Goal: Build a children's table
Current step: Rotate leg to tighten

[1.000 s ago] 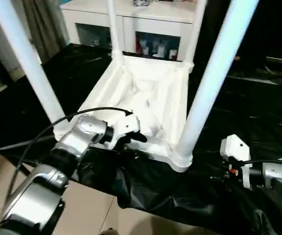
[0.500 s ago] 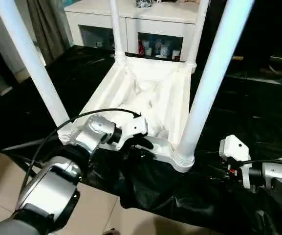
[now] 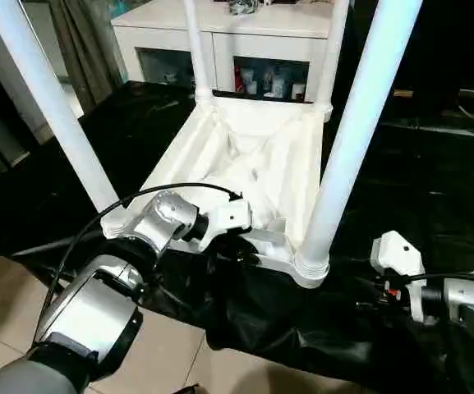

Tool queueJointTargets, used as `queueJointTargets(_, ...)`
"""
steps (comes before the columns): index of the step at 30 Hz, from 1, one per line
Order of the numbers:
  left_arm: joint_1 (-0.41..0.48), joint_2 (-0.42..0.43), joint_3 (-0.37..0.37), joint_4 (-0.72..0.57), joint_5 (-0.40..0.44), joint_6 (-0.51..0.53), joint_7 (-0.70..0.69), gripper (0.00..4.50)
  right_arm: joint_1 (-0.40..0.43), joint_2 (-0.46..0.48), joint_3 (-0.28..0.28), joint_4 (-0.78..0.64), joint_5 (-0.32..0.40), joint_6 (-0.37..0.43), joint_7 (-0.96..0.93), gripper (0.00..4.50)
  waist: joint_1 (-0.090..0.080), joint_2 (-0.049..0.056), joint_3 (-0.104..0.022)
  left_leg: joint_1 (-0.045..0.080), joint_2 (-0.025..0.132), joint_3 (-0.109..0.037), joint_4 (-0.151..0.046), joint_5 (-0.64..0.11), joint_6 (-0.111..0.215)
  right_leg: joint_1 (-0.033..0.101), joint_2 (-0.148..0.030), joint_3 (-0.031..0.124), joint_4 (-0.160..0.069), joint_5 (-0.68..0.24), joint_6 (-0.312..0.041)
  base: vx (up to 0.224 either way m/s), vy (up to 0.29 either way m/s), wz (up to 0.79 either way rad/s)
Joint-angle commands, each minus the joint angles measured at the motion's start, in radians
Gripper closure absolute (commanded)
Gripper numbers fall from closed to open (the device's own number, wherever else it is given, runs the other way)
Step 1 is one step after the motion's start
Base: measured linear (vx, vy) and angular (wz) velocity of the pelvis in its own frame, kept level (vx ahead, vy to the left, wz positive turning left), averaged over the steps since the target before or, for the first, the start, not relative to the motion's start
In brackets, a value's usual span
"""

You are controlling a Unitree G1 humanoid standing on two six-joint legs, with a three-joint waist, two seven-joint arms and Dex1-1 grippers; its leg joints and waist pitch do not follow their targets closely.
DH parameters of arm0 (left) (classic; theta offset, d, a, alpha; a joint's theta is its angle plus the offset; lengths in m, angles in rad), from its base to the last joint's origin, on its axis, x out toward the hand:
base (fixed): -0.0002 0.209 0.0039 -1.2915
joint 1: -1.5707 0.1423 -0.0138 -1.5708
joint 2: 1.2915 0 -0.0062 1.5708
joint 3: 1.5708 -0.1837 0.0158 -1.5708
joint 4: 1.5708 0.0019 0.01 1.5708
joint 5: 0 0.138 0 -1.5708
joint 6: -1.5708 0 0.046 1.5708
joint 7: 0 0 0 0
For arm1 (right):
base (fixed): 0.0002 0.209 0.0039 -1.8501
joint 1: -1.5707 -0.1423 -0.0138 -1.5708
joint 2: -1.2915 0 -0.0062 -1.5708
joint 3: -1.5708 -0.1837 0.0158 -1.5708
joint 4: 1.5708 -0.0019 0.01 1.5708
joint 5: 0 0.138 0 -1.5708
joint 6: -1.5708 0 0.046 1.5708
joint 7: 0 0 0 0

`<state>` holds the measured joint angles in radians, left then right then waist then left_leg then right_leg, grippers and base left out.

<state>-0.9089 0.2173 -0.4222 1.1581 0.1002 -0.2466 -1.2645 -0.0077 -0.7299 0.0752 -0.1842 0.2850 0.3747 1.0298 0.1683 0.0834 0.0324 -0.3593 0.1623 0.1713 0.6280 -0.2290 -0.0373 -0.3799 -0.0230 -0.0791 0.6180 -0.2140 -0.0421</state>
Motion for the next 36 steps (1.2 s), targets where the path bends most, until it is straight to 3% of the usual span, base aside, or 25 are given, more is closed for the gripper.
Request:
queueJointTargets(1,-0.008,0.006,0.006,0.021,0.009,0.006,0.017,4.34,0.000,-0.013,-0.014,-0.002,-0.002,-0.018,0.003,1.21,0.003,-0.024,-0.062,-0.005,0.070,-0.040,-0.061,-0.013,0.124,0.060,-0.127,0.059,-0.090,-0.154,-0.062,0.000,0.000,0.00)
queueJointTargets(2,-0.007,0.003,0.027,0.021,-0.006,0.010,0.016,4.34,0.001,-0.015,-0.015,0.001,-0.003,-0.028,0.006,1.21,0.000,-0.040,-0.062,-0.008,0.070,-0.039,-0.061,-0.004,0.131,0.063,-0.129,0.058,-0.088,-0.140,-0.064,0.000,0.000,0.00)
queueJointTargets(4,-0.005,0.003,0.037,0.019,-0.015,0.014,0.015,4.43,0.001,-0.014,-0.015,0.005,-0.005,-0.035,0.006,1.21,-0.002,-0.030,-0.062,-0.008,0.072,-0.039,-0.059,0.004,0.138,0.059,-0.133,0.058,-0.085,-0.132,-0.077,0.000,0.000,0.00)
queueJointTargets(5,0.009,0.007,0.051,0.013,-0.023,0.015,0.021,4.47,0.000,-0.009,-0.016,0.014,-0.006,-0.050,0.006,1.21,-0.007,-0.052,-0.062,-0.009,0.072,-0.036,-0.060,0.005,0.145,0.060,-0.133,0.058,-0.085,-0.123,-0.079,0.000,0.000,0.00)
queueJointTargets(7,0.024,0.013,0.058,0.007,-0.028,0.013,0.027,4.47,-0.006,-0.002,-0.012,0.025,-0.009,-0.058,0.004,1.21,-0.009,-0.042,-0.061,-0.012,0.070,-0.036,-0.059,0.012,0.151,0.059,-0.137,0.057,-0.082,-0.124,-0.084,0.000,0.000,0.00)
queueJointTargets(9,0.050,0.026,0.074,-0.003,-0.034,0.009,0.039,4.47,-0.017,0.016,-0.010,0.044,-0.009,-0.069,-0.006,1.21,-0.018,-0.059,-0.059,-0.016,0.066,-0.033,-0.059,0.019,0.160,0.059,-0.134,0.055,-0.085,-0.130,-0.074,0.000,0.000,0.00)
queueJointTargets(10,0.095,0.049,0.100,-0.033,-0.052,0.013,0.054,4.47,-0.036,0.060,-0.024,0.074,0.007,-0.085,-0.032,1.21,-0.017,-0.053,-0.061,-0.015,0.067,-0.035,-0.059,0.020,0.158,0.059,-0.137,0.055,-0.081,-0.128,-0.075,0.000,0.000,0.00)
queueJointTargets(11,0.116,0.061,0.113,-0.049,-0.062,0.016,0.061,4.47,-0.044,0.082,-0.034,0.087,0.018,-0.090,-0.045,1.21,-0.022,-0.063,-0.064,-0.021,0.066,-0.035,-0.060,0.033,0.155,0.061,-0.141,0.053,-0.074,-0.125,-0.071,0.000,0.000,0.00)
queueJointTargets(12,0.150,0.081,0.131,-0.081,-0.076,0.026,0.073,4.47,-0.059,0.112,-0.045,0.108,0.029,-0.096,-0.067,1.21,-0.031,-0.072,-0.058,-0.016,0.069,-0.033,-0.063,0.018,0.150,0.053,-0.141,0.050,-0.083,-0.157,-0.068,0.000,0.000,0.00)
queueJointTargets(13,0.165,0.090,0.137,-0.098,-0.081,0.031,0.078,4.47,-0.067,0.123,-0.049,0.118,0.031,-0.099,-0.077,1.21,-0.031,-0.072,-0.058,-0.016,0.069,-0.033,-0.063,0.018,0.150,0.053,-0.141,0.050,-0.083,-0.157,-0.068,0.000,0.000,0.00)
queueJointTargets(14,0.208,0.116,0.152,-0.147,-0.088,0.044,0.089,4.47,-0.092,0.151,-0.054,0.163,0.027,-0.116,-0.103,1.21,-0.040,-0.066,-0.060,-0.012,0.077,-0.036,-0.069,0.012,0.134,0.050,-0.149,0.051,-0.078,-0.176,-0.081,0.000,0.000,0.00)
queueJointTargets(15,0.258,0.143,0.165,-0.210,-0.094,0.061,0.092,4.47,-0.117,0.177,-0.060,0.228,0.023,-0.136,-0.122,1.21,-0.052,-0.072,-0.056,-0.014,0.082,-0.038,-0.075,0.003,0.122,0.051,-0.149,0.048,-0.078,-0.193,-0.091,0.000,0.000,0.00)
queueJointTargets(16,0.268,0.148,0.169,-0.225,-0.095,0.066,0.092,4.50,-0.121,0.181,-0.062,0.242,0.023,-0.142,-0.125,0.94,-0.059,-0.070,-0.050,-0.012,0.080,-0.035,-0.077,-0.010,0.121,0.046,-0.146,0.048,-0.090,-0.214,-0.091,0.000,0.000,0.00)
queueJointTargets(17,0.288,0.156,0.173,-0.253,-0.098,0.070,0.088,4.50,-0.130,0.189,-0.059,0.276,0.016,-0.164,-0.126,0.94,-0.061,-0.078,-0.051,-0.002,0.086,-0.032,-0.077,-0.034,0.112,0.044,-0.146,0.051,-0.093,-0.222,-0.098,0.000,0.000,0.00)
queueJointTargets(18,0.293,0.158,0.173,-0.260,-0.098,0.071,0.087,4.50,-0.132,0.191,-0.058,0.283,0.015,-0.169,-0.127,0.84,-0.062,-0.076,-0.049,-0.002,0.086,-0.032,-0.079,-0.040,0.105,0.046,-0.148,0.052,-0.091,-0.211,-0.111,0.000,0.000,0.00)
queueJointTargets(21,0.358,0.184,0.179,-0.363,-0.107,0.092,0.061,4.50,-0.163,0.224,-0.046,0.374,0.001,-0.227,-0.115,0.53,-0.074,-0.088,-0.048,-0.011,0.083,-0.032,-0.081,-0.040,0.097,0.057,-0.154,0.051,-0.083,-0.196,-0.125,0.000,0.000,0.00)
queueJointTargets(22,0.378,0.195,0.177,-0.405,-0.104,0.102,0.057,4.50,-0.173,0.233,-0.038,0.396,-0.001,-0.237,-0.099,0.53,-0.074,-0.091,-0.047,-0.008,0.082,-0.030,-0.081,-0.042,0.099,0.054,-0.153,0.052,-0.085,-0.201,-0.126,0.000,0.000,0.00)
queueJointTargets(24,0.407,0.208,0.176,-0.471,-0.108,0.129,0.057,4.50,-0.184,0.241,-0.022,0.423,-0.009,-0.253,-0.071,0.40,-0.071,-0.089,-0.046,-0.001,0.083,-0.026,-0.080,-0.038,0.101,0.048,-0.149,0.054,-0.084,-0.210,-0.132,0.000,0.000,0.00)
queueJointTargets(29,0.437,0.227,0.145,-0.561,-0.102,0.165,0.031,4.50,-0.219,0.273,0.034,0.504,-0.044,-0.327,-0.042,0.04,-0.071,-0.086,-0.039,0.002,0.086,-0.025,-0.083,-0.043,0.103,0.043,-0.148,0.056,-0.085,-0.204,-0.143,0.000,0.000,0.00)
queueJointTargets(33,0.439,0.222,0.118,-0.594,-0.077,0.181,0.022,4.50,-0.287,0.331,0.063,0.617,-0.102,-0.423,-0.083,0.04,-0.075,-0.084,-0.039,0.007,0.090,-0.026,-0.085,-0.039,0.092,0.041,-0.148,0.060,-0.075,-0.127,-0.180,0.000,0.000,0.00)
queueJointTargets(36,0.433,0.214,0.114,-0.605,-0.077,0.193,0.023,4.50,-0.307,0.344,0.079,0.644,-0.115,-0.437,-0.062,0.04,-0.075,-0.087,-0.037,0.005,0.090,-0.026,-0.085,-0.037,0.097,0.047,-0.149,0.060,-0.071,-0.091,-0.196,0.000,0.000,0.00)
